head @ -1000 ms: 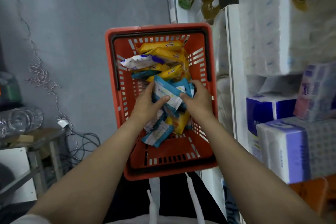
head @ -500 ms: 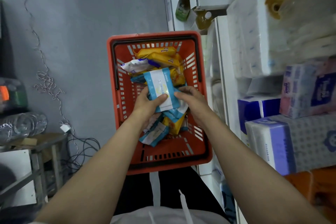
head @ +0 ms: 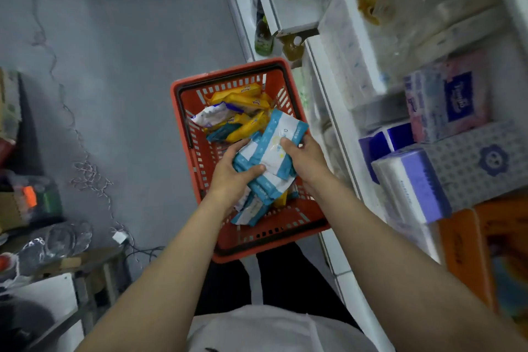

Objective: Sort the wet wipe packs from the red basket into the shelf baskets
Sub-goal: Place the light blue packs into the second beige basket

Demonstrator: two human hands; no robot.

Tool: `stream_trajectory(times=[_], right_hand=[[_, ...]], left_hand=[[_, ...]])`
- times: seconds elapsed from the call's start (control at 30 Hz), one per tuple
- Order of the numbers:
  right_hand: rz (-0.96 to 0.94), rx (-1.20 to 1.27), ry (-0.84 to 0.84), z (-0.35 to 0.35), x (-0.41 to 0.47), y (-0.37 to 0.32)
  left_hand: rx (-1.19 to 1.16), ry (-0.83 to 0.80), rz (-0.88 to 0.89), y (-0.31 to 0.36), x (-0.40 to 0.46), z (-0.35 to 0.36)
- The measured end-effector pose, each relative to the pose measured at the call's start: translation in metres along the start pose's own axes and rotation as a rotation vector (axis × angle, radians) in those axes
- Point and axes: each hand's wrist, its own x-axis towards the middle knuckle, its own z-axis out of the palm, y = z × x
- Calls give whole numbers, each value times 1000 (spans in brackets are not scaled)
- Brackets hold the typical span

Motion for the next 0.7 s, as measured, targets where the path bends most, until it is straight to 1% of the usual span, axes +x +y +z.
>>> stream_trajectory(times=[0.1,0.17,0.27,0.43,0.6,0.7], right_hand=[[-78,110,200,-10,-23,-4],[-114,206,286,-21,-43,-5],[-184,267,350,-40,-81,1],[-236,421,417,-67,-165,19],[-330,461,536,-108,-258,47],[-435,509,598,-134,-320,64]], left_hand=[[18,-16,42,6,-8,-2],[16,-14,63,8,-17,-5],[76,-62,116,12,-33,-9],[198,-220,202,27,-77,5],[260,-394,306,37,-146,45],[273,-484,376,30,-202,78]])
